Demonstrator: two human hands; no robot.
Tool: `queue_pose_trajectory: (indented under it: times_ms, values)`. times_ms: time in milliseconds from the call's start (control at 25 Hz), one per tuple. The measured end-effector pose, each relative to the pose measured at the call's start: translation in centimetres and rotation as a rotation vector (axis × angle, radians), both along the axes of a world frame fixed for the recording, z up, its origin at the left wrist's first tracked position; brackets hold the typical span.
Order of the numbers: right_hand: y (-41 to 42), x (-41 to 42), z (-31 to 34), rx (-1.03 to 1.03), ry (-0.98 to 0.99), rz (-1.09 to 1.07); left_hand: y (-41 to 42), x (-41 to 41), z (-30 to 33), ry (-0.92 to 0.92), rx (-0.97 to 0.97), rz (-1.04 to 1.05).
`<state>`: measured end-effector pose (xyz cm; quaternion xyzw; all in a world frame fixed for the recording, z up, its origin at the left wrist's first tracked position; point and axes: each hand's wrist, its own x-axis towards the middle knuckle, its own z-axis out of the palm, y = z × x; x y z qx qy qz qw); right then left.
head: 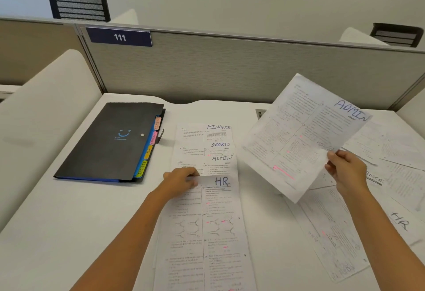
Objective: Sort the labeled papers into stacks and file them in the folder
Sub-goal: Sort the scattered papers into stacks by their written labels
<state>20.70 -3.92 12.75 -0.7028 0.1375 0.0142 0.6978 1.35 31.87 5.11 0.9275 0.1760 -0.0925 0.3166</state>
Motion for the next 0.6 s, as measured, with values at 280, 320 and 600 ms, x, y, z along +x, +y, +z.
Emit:
queue_pose_trajectory:
  times_ms: [280,320,600]
  values:
    - [2.7,1.0,0.1,-0.049,-0.013,0.047,0.7,-1.8,1.6,-0.202,-0.311,0.225]
    - [3.3,1.1,0.0,-0.068,-0.014,0.078,1.1,-2.1,1.8,-0.235,-0.368,0.273]
    - [8.6,-1.8,-1.4,-0.319,0.035,0.493,3.8,-3.8,3.6,-0.42,-0.628,0.504]
